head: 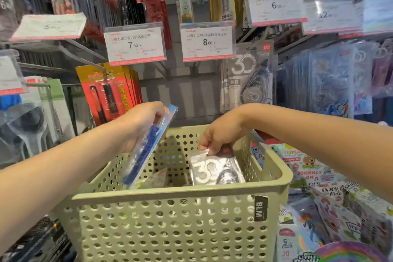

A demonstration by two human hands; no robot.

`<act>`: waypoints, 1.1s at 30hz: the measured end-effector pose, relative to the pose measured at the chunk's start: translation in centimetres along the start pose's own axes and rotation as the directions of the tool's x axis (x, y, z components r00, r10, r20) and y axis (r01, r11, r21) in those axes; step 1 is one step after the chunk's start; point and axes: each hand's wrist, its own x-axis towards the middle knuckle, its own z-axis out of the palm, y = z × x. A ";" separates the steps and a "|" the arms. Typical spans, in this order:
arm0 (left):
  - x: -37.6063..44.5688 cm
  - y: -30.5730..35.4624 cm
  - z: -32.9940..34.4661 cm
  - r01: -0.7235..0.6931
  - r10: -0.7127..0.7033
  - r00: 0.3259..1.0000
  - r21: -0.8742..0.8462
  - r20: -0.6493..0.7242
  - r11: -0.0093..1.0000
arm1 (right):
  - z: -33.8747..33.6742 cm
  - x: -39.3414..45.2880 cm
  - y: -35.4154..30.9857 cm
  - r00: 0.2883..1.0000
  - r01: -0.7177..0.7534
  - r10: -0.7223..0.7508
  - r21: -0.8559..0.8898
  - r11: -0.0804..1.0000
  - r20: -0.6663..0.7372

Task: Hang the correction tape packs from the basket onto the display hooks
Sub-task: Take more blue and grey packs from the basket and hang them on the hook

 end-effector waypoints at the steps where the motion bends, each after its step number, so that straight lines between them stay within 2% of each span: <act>1: 0.0 0.2 0.2 0.012 -0.012 0.999 0.005 0.045 1.000 | -0.2 -0.7 -0.2 0.999 0.026 -0.025 0.023 0.999 -0.033; 5: -0.2 1.0 1.0 -0.024 0.020 0.996 0.042 0.083 0.999 | -1.0 -2.9 -0.4 0.974 0.133 -0.119 0.060 0.989 -0.194; 8: -0.7 1.6 1.1 -0.104 0.085 0.992 0.234 0.090 0.967 | -1.3 -4.1 -0.3 0.938 0.224 -0.189 0.092 0.970 -0.290; 10: -1.7 2.1 1.2 -0.169 0.152 0.986 0.395 0.074 0.903 | -1.3 -4.7 -0.3 0.899 0.288 -0.224 0.123 0.950 -0.376; 12: -2.5 2.6 1.3 -0.236 0.206 0.972 0.453 0.116 0.860 | -1.1 -5.2 -0.3 0.843 0.343 -0.245 0.127 0.931 -0.480; 17: -3.7 3.2 0.9 -0.236 0.184 0.970 0.446 0.157 0.863 | -0.3 -5.7 -0.5 0.686 0.451 -0.265 0.111 0.885 -0.678; 20: -4.0 3.6 0.6 -0.276 0.224 0.959 0.394 0.174 0.877 | 0.4 -6.1 -0.6 0.584 0.530 -0.231 0.150 0.835 -0.778; 22: -4.3 4.0 0.7 -0.304 0.263 0.952 0.359 0.159 0.882 | 1.0 -6.3 -0.5 0.542 0.602 -0.195 0.215 0.769 -0.818; 25: -4.3 4.5 1.0 -0.357 0.336 0.934 0.323 0.122 0.876 | 1.9 -6.7 -0.5 0.549 0.678 -0.152 0.332 0.656 -0.822; 28: -4.3 4.8 1.1 -0.382 0.375 0.924 0.240 0.074 0.892 | 3.0 -7.4 0.1 0.591 0.733 -0.214 0.407 0.545 -0.778; 31: -4.4 5.2 1.4 -0.410 0.413 0.911 0.141 0.009 0.901 | 4.3 -8.1 1.1 0.577 0.757 -0.280 0.373 0.536 -0.767; 33: -4.4 5.6 1.7 -0.440 0.446 0.895 0.123 -0.022 0.890 | 5.1 -8.5 1.5 0.547 0.767 -0.258 0.354 0.535 -0.796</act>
